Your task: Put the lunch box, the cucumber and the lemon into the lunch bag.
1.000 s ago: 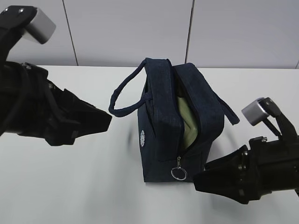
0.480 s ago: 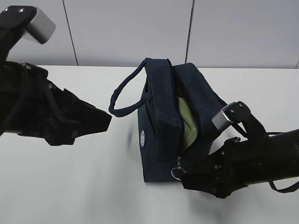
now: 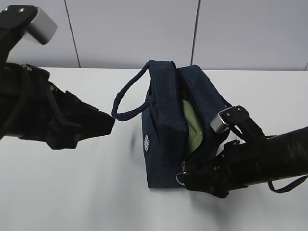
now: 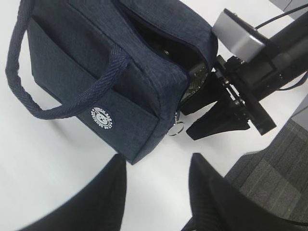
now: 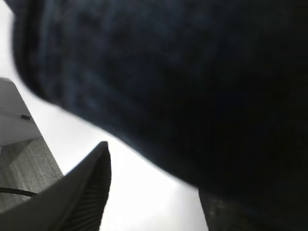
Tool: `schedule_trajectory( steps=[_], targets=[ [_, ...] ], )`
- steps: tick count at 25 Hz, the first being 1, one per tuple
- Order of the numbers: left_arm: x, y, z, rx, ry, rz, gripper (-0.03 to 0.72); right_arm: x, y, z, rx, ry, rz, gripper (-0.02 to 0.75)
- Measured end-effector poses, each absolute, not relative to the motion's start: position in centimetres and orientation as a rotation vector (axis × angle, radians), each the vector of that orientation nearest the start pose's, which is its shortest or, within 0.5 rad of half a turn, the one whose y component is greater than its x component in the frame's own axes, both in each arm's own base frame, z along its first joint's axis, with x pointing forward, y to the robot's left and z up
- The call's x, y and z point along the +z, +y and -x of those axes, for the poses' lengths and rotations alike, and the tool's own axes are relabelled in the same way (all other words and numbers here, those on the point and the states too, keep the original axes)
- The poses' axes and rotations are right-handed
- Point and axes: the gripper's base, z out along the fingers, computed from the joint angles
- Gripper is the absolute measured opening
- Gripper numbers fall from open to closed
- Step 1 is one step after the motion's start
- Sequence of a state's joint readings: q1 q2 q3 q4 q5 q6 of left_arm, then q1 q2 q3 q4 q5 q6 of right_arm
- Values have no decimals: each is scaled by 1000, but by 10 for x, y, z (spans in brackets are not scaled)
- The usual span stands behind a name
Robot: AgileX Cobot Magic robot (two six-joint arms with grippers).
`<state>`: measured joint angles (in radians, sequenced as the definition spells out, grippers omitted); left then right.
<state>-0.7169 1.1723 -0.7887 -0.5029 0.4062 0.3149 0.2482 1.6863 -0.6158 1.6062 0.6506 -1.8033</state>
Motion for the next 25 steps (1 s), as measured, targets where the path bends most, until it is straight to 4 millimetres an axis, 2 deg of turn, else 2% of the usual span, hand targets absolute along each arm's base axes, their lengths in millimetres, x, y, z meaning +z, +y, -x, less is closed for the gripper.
schedule_trajectory(
  steps=[10, 25],
  targets=[
    [292, -173, -172, -677, 2176, -742, 293, 135, 138, -246, 889, 2319, 788, 412],
    [292, -173, -172, -677, 2176, -742, 293, 135, 139, -248, 887, 2306, 769, 149]
  ],
)
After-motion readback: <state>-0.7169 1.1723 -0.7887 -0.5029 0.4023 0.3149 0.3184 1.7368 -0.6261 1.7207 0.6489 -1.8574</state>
